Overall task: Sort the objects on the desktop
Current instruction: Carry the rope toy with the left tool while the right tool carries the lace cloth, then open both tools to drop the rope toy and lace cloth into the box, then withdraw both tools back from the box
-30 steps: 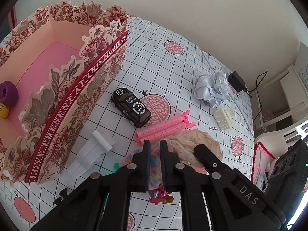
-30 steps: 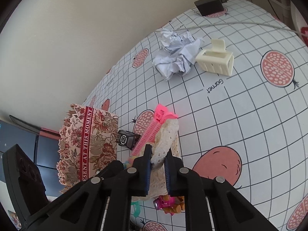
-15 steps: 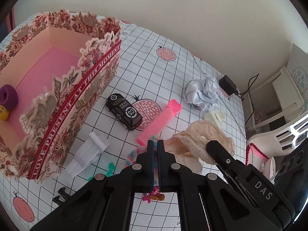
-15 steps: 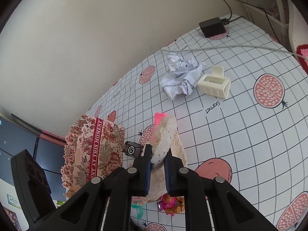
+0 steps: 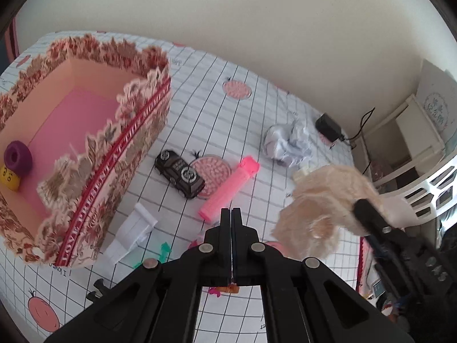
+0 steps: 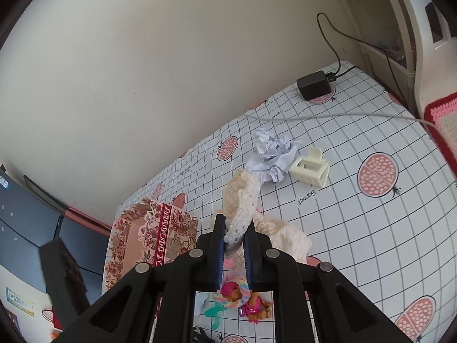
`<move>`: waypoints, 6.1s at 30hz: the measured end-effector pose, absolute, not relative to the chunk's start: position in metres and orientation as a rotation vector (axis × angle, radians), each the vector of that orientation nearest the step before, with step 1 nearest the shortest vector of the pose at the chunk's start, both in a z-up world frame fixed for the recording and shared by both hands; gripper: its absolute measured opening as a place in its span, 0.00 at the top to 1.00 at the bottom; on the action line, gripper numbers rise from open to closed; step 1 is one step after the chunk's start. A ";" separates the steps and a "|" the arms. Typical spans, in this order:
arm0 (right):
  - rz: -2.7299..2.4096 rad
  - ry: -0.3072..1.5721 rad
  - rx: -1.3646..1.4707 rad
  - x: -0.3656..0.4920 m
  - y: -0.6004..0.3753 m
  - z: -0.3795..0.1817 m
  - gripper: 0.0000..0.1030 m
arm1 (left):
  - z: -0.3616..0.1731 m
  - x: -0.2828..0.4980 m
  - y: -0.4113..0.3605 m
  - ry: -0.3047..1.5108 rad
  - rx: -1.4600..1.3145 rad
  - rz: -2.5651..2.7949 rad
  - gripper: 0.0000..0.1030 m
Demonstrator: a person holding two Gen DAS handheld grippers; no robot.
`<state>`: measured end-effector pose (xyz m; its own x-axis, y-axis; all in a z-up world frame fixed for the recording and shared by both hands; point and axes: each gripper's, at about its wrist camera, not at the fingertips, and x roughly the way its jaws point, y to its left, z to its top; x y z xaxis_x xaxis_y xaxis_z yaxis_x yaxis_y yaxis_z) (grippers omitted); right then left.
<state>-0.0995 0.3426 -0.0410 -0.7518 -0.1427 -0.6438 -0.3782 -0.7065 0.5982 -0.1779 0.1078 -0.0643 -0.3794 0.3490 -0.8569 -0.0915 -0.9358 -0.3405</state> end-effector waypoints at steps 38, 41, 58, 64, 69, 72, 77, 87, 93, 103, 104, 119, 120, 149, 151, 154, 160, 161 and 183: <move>2.633 1.091 -0.952 -0.083 0.341 -0.003 0.87 | -0.039 -0.168 0.099 -0.388 -1.484 2.383 0.94; 2.674 1.063 -0.901 -0.079 0.334 0.015 0.87 | -0.012 -0.164 0.088 -0.418 -1.381 2.425 0.94; 2.897 0.936 -0.821 -0.080 0.265 0.076 0.87 | 0.050 -0.156 -0.010 -0.596 -1.140 2.599 0.94; 2.956 0.903 -0.899 -0.097 0.223 0.073 0.87 | 0.050 -0.159 -0.061 -0.691 -1.121 2.666 0.94; 3.020 0.861 -0.944 -0.110 0.183 0.069 0.87 | 0.051 -0.159 -0.101 -0.760 -1.096 2.717 0.94; 3.067 0.846 -0.964 -0.115 0.158 0.067 0.87 | 0.051 -0.159 -0.122 -0.796 -1.080 2.744 0.94; 3.132 0.812 -1.012 -0.125 0.121 0.057 0.87 | 0.048 -0.156 -0.153 -0.848 -1.064 2.780 0.94; 3.119 0.794 -1.128 -0.152 0.090 0.019 0.87 | 0.027 -0.165 -0.184 -0.904 -1.128 2.815 0.94; 3.047 0.804 -1.217 -0.167 0.090 -0.007 0.87 | 0.006 -0.179 -0.177 -0.859 -1.226 2.800 0.94; 2.956 0.819 -1.331 -0.181 0.090 -0.039 0.87 | -0.031 -0.200 -0.152 -0.798 -1.398 2.722 0.94; 2.946 0.820 -1.339 -0.182 0.090 -0.042 0.87 | -0.033 -0.201 -0.150 -0.791 -1.411 2.717 0.94; 2.891 0.808 -1.402 -0.187 0.091 -0.062 0.87 | -0.059 -0.211 -0.137 -0.732 -1.549 2.690 0.94; 2.890 0.806 -1.404 -0.187 0.091 -0.062 0.87 | -0.060 -0.211 -0.137 -0.733 -1.553 2.687 0.94; 2.927 0.732 -1.385 -0.185 0.080 -0.045 0.64 | -0.057 -0.210 -0.141 -0.748 -1.565 2.676 0.78; 2.923 0.728 -1.379 -0.184 0.081 -0.044 0.61 | -0.055 -0.210 -0.141 -0.757 -1.554 2.674 0.65; 2.931 0.720 -1.366 -0.183 0.081 -0.041 0.54 | -0.052 -0.209 -0.141 -0.749 -1.543 2.684 0.58; 2.929 0.720 -1.348 -0.181 0.086 -0.036 0.48 | -0.046 -0.206 -0.141 -0.750 -1.519 2.701 0.40; 2.931 0.718 -1.343 -0.180 0.086 -0.034 0.47 | -0.044 -0.206 -0.141 -0.755 -1.514 2.705 0.39; 2.901 0.747 -1.291 -0.163 0.120 -0.012 0.10 | -0.012 -0.187 -0.131 -0.700 -1.435 2.830 0.11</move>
<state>-0.1627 0.1199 -0.0124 -0.6806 -0.2871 -0.6741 -0.0742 -0.8883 0.4532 -0.1873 -0.1305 -0.0116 -0.6054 0.0961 -0.7901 0.2834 -0.9016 -0.3269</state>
